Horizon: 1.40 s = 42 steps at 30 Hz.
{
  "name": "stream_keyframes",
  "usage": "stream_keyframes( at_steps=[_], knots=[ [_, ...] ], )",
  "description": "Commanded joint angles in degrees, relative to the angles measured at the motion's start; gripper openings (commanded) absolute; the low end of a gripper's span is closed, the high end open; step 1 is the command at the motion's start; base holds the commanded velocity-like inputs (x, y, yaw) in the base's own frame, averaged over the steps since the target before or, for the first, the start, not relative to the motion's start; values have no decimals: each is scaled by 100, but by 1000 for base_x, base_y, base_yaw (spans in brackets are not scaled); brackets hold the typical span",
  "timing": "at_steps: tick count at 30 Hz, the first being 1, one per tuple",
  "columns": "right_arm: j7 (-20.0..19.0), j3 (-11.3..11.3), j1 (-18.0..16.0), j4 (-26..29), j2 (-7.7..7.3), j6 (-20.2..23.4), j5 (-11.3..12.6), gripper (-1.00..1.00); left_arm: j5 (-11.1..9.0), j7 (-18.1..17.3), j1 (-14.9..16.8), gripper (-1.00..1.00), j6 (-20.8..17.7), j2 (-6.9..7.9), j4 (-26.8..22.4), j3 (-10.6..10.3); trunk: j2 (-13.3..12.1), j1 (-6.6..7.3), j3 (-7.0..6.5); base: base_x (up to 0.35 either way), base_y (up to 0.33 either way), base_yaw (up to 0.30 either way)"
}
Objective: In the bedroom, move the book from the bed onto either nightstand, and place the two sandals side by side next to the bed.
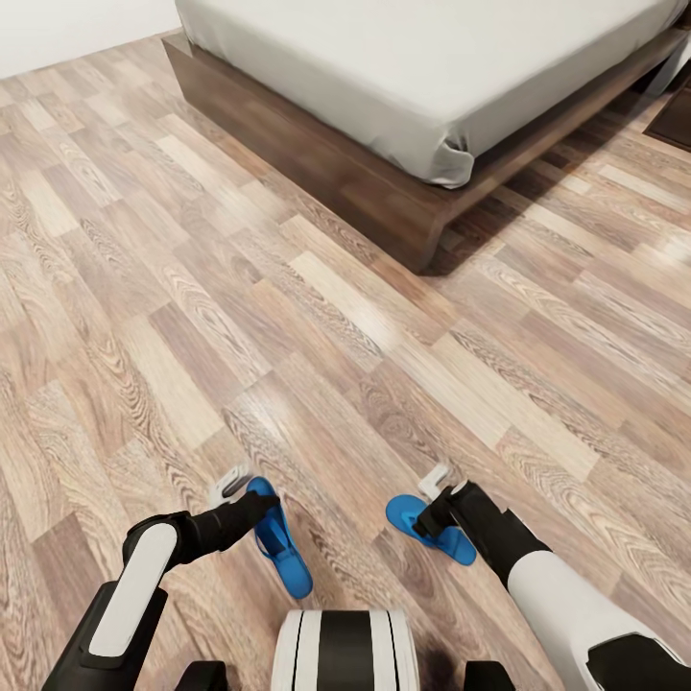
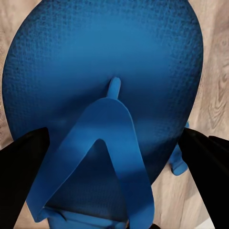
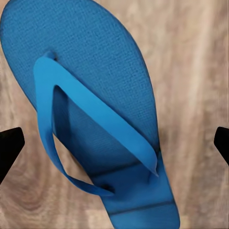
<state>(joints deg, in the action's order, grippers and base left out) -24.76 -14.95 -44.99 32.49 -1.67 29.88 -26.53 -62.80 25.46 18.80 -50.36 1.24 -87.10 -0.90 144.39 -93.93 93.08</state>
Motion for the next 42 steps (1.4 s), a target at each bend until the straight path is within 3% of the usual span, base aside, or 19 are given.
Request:
stream_keyframes(
  at_steps=[1,24,27,28,42],
  knots=[
    [-43,-21,-1,13,-5,17,-60,100,-66,58,2,-100,0,4,-6,-7,3,-1,26,0,0,0],
    [-41,-34,-3,-3,0,26,-55,100,-66,62,9,-100,0,4,-6,-7,34,-61,536,0,0,0],
    [-40,-34,-6,-20,-3,24,-55,100,-66,63,9,-100,0,2,-7,-8,34,-61,536,0,0,0],
    [-38,-34,-7,-26,-6,25,-54,-100,-66,63,9,-100,0,1,-8,-10,34,-61,536,0,0,0],
    [-21,-34,-34,-42,-70,19,-18,-100,-59,54,9,-100,0,0,-5,-15,34,-61,536,0,0,0]
  ],
)
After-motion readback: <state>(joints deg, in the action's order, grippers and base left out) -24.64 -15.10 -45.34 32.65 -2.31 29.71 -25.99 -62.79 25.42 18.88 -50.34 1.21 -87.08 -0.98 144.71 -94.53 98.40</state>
